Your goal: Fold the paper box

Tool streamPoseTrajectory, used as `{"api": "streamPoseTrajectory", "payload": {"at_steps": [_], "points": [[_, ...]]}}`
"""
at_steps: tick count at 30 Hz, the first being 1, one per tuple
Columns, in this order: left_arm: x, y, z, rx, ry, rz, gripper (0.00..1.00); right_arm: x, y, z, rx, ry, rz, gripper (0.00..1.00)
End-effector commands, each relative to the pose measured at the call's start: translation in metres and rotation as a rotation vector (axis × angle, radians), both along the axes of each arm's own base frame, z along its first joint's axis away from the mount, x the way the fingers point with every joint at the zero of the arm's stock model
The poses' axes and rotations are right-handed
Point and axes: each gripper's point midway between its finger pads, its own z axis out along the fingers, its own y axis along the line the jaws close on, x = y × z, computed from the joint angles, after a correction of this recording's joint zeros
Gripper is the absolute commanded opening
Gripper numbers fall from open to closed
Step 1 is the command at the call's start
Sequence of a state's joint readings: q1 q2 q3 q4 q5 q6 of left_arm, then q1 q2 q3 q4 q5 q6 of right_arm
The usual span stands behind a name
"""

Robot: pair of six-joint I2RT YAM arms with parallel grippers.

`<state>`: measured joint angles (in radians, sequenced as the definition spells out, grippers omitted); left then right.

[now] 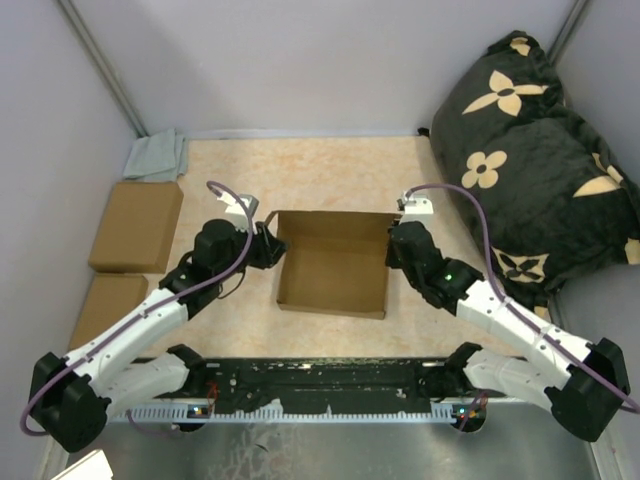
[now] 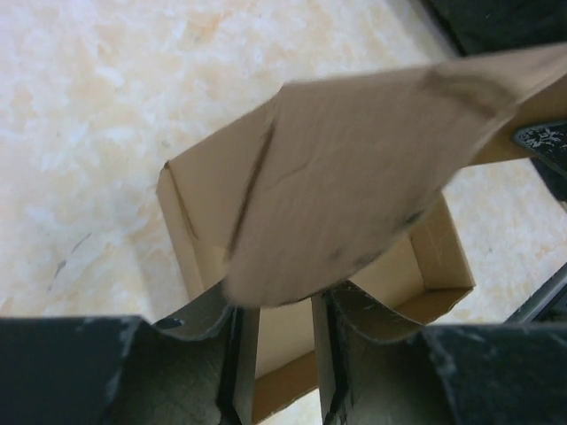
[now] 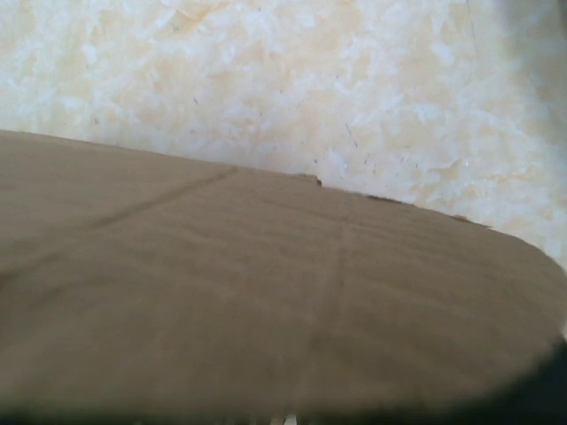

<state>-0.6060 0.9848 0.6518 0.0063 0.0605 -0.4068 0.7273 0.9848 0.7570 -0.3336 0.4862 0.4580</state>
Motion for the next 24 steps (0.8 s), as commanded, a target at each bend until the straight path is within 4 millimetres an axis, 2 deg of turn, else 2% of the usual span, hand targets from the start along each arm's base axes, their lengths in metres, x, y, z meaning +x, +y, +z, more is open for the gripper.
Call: {"api": "streamPoseTrajectory", "payload": {"at_steps": [1,6,11,14,17,20,24], "points": [[-0.013,0.016,-0.017,0.072,0.044,0.022,0.36,-0.022,-0.004,-0.029,0.009,0.107,-0.020,0.18],[-0.022,0.032,-0.028,0.129,0.086,0.065,0.36,-0.036,-0.010,-0.036,0.036,0.127,-0.019,0.17],[-0.023,0.034,-0.027,0.124,0.085,0.073,0.36,-0.028,-0.003,-0.025,0.056,0.082,-0.004,0.16],[-0.022,0.033,-0.027,0.123,0.085,0.073,0.36,-0.021,0.004,-0.027,0.035,0.098,0.011,0.17],[-0.023,0.034,-0.024,0.121,0.084,0.074,0.37,-0.018,0.006,-0.031,0.001,0.122,0.011,0.25],[-0.024,0.038,-0.023,0.123,0.075,0.087,0.39,-0.014,0.003,-0.032,-0.023,0.119,-0.007,0.44],[-0.025,0.040,-0.021,0.112,0.062,0.095,0.41,-0.007,0.003,-0.028,-0.025,0.070,-0.011,0.45]]}}
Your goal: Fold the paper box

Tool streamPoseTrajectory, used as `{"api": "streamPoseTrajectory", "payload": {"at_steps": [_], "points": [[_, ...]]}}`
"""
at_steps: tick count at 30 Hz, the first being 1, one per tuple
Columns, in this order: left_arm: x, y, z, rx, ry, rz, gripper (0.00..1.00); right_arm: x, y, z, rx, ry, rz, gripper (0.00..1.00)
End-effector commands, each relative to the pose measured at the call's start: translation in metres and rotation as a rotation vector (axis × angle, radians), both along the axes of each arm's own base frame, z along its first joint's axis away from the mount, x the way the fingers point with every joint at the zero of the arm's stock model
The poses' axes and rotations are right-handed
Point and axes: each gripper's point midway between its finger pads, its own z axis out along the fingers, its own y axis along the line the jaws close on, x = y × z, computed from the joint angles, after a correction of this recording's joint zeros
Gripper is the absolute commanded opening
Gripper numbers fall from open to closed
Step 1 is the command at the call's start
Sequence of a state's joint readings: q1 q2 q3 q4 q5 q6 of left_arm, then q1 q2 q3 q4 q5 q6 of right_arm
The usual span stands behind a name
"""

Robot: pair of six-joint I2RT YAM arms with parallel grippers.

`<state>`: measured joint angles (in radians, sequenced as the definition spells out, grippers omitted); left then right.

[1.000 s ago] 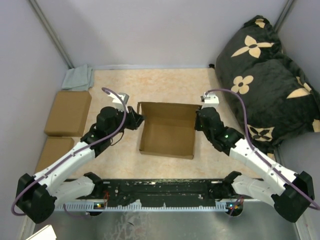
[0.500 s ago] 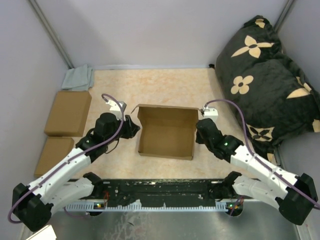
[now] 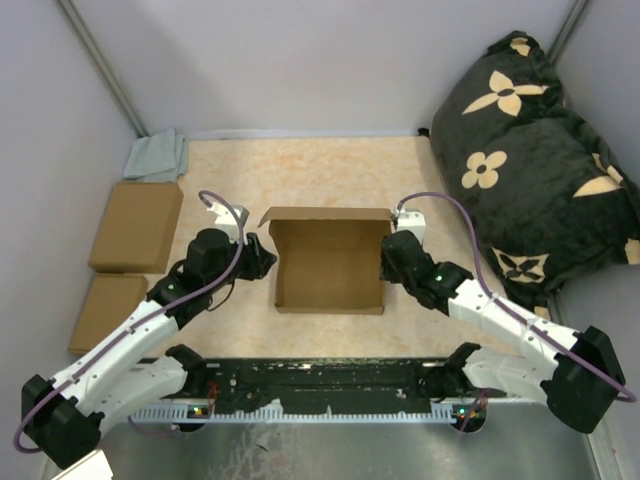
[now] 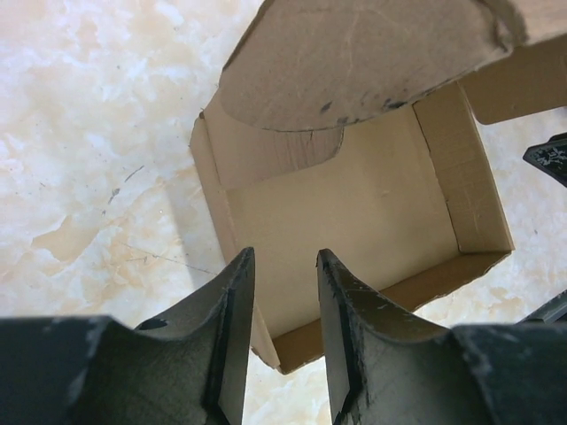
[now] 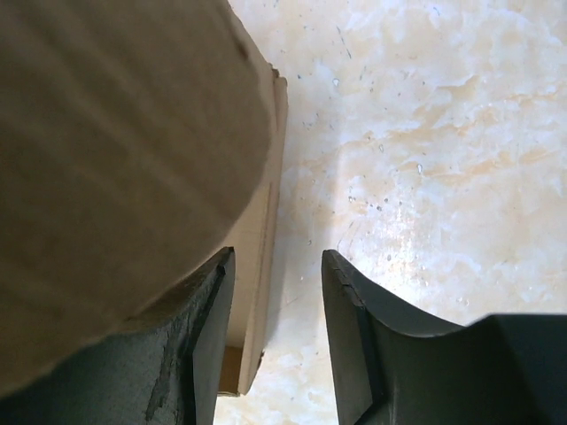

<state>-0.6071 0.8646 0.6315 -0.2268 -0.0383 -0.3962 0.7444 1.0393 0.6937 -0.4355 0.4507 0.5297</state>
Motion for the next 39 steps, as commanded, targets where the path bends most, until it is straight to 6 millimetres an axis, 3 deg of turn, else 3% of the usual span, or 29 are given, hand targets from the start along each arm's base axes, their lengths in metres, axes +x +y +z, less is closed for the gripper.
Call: {"api": "streamPoseTrajectory", "payload": {"at_steps": [1,8,19,29,33,36,39], "points": [[-0.002,0.003,0.003,-0.001,-0.020,0.008,0.41,0.021,0.010,0.034,0.051,-0.130,-0.014,0.44],[-0.002,0.007,0.004,0.004,-0.023,0.025,0.42,0.012,0.017,0.042,0.103,-0.129,0.041,0.44],[0.015,0.004,0.020,-0.052,-0.102,0.078,0.52,0.016,0.016,0.068,0.234,-0.356,0.059,0.44],[0.039,0.001,0.032,-0.058,-0.187,0.126,0.53,0.034,0.022,0.056,0.169,-0.384,0.063,0.44],[0.045,-0.002,0.035,-0.059,-0.204,0.125,0.46,0.040,0.023,0.051,0.153,-0.385,0.048,0.36],[0.045,-0.008,0.037,-0.080,-0.205,0.101,0.30,0.042,0.027,0.049,0.161,-0.375,0.049,0.21],[0.043,-0.015,0.039,-0.111,-0.198,0.075,0.20,0.042,0.031,0.047,0.179,-0.361,0.052,0.12]]}}
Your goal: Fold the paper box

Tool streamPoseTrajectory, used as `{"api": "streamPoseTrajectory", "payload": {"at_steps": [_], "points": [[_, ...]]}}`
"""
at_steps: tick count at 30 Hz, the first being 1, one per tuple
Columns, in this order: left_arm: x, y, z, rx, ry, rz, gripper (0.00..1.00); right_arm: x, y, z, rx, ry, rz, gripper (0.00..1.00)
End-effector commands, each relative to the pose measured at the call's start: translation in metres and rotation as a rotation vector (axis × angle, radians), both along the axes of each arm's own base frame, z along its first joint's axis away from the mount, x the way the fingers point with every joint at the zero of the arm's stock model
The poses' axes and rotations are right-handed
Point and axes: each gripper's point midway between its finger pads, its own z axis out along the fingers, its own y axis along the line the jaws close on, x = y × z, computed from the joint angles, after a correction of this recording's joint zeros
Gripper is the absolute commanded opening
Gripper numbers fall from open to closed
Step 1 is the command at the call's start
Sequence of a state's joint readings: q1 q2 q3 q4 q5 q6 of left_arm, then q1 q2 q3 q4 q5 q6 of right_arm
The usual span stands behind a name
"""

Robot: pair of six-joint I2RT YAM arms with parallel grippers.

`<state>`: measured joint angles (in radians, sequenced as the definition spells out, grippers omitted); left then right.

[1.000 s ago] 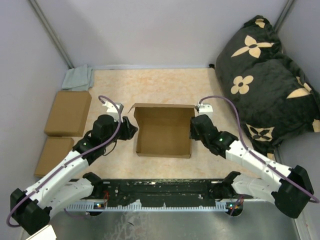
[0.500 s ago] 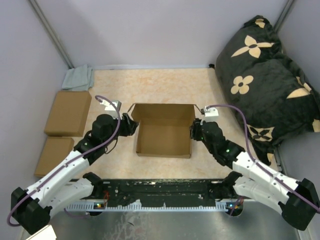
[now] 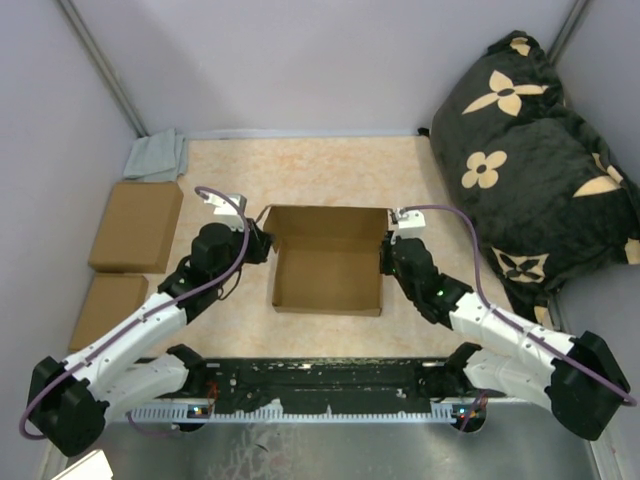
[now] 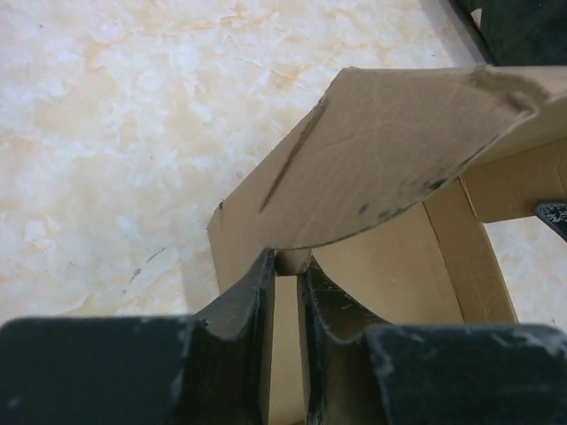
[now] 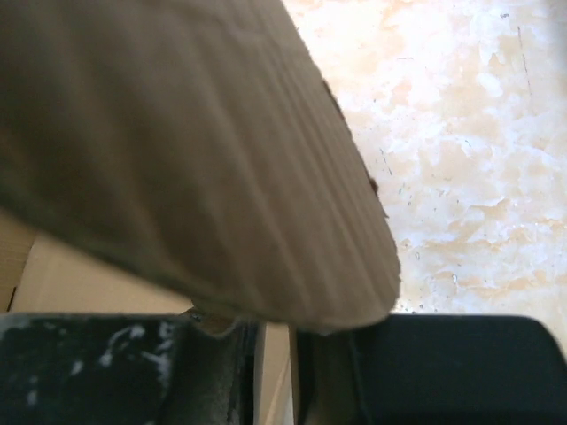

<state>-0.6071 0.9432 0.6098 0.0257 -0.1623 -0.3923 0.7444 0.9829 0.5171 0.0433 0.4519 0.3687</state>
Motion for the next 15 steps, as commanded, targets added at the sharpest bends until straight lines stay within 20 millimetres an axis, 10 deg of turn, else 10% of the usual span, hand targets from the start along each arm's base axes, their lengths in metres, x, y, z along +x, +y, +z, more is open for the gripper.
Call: {"api": "streamPoseTrajectory", "payload": {"at_steps": [1,15], "points": [[0.001,-0.015,0.018,-0.069,-0.046,-0.051,0.18,0.010,0.011,0.023,0.088,-0.060,-0.017,0.11],[0.002,-0.020,0.002,-0.058,-0.044,-0.072,0.13,0.030,0.013,0.036,0.068,-0.136,-0.062,0.08]]}}
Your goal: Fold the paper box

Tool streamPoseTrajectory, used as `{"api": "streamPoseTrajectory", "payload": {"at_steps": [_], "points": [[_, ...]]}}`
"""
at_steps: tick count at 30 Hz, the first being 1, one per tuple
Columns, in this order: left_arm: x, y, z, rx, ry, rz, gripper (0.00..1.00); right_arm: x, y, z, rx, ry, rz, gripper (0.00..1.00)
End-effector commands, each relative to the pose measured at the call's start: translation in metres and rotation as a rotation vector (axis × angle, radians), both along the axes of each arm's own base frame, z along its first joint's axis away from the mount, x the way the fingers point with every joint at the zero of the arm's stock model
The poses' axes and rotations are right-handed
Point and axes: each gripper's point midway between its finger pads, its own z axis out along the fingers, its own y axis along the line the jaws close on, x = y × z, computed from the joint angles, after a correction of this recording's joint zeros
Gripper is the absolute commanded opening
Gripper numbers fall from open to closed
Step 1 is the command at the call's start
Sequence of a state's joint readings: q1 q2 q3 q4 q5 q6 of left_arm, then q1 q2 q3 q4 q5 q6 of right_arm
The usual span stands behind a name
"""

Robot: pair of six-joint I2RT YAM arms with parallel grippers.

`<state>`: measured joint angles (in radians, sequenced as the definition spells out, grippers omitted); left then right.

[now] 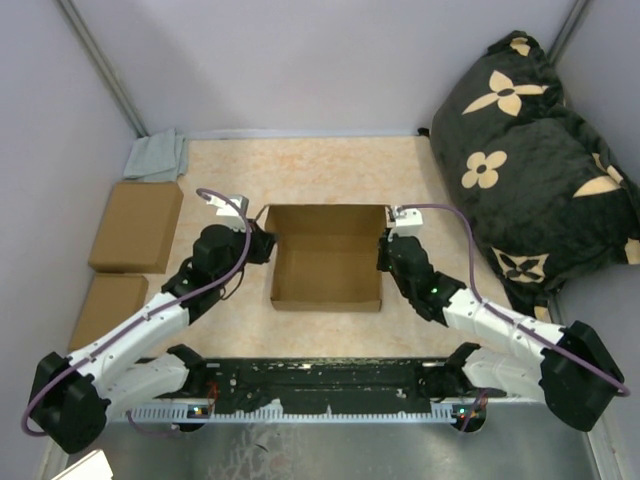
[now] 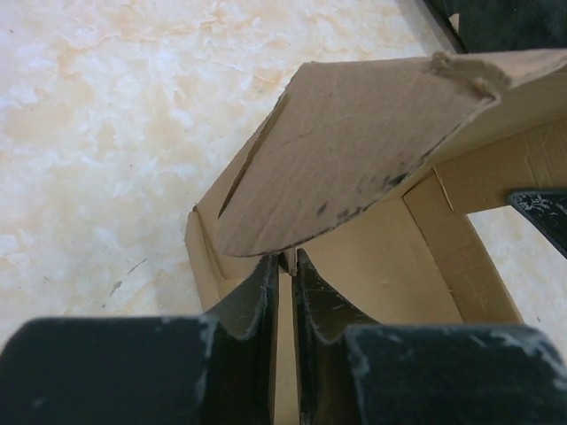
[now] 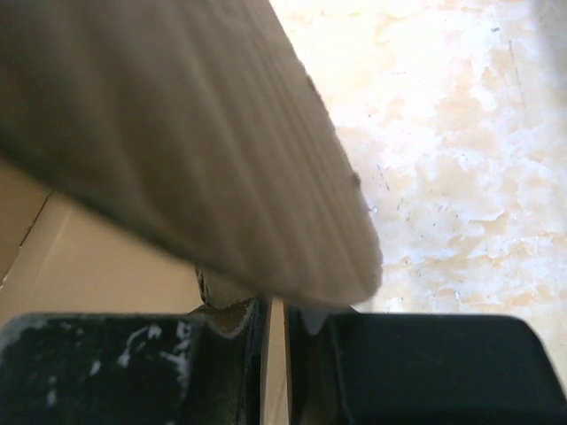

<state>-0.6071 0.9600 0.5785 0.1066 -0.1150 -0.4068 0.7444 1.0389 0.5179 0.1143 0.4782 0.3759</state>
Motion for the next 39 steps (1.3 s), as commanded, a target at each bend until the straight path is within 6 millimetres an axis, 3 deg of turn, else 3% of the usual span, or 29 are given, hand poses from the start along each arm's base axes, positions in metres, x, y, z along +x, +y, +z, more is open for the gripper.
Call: {"api": "streamPoseTrajectory", "payload": {"at_steps": [1,6,17,19,23,25,29,33,39], "points": [[0.004,-0.010,0.005,-0.014,-0.038,-0.029,0.13,0.024,0.011,0.041,0.048,-0.136,-0.036,0.08],[0.012,-0.014,0.013,-0.005,-0.061,-0.032,0.13,0.044,0.022,0.059,0.004,-0.189,-0.034,0.09],[0.028,-0.018,0.060,-0.015,-0.214,-0.024,0.12,0.066,0.024,0.097,-0.011,-0.375,-0.071,0.09],[0.032,-0.019,0.065,-0.004,-0.233,-0.019,0.13,0.069,0.023,0.094,-0.033,-0.382,-0.083,0.11],[0.037,-0.019,0.050,0.042,-0.215,-0.010,0.13,0.069,0.022,0.071,-0.069,-0.335,-0.079,0.16],[0.036,-0.019,0.040,0.045,-0.193,-0.009,0.14,0.064,0.018,0.057,-0.068,-0.305,-0.086,0.20],[0.030,-0.017,0.021,0.055,-0.151,-0.009,0.17,0.048,0.009,0.034,-0.055,-0.223,-0.083,0.37],[0.019,-0.012,0.004,0.079,-0.098,-0.012,0.26,0.017,0.005,0.017,-0.035,-0.092,-0.010,0.58],[-0.008,0.002,-0.016,0.055,-0.004,0.005,0.35,-0.040,-0.010,0.004,0.017,0.070,0.095,0.62]]}}
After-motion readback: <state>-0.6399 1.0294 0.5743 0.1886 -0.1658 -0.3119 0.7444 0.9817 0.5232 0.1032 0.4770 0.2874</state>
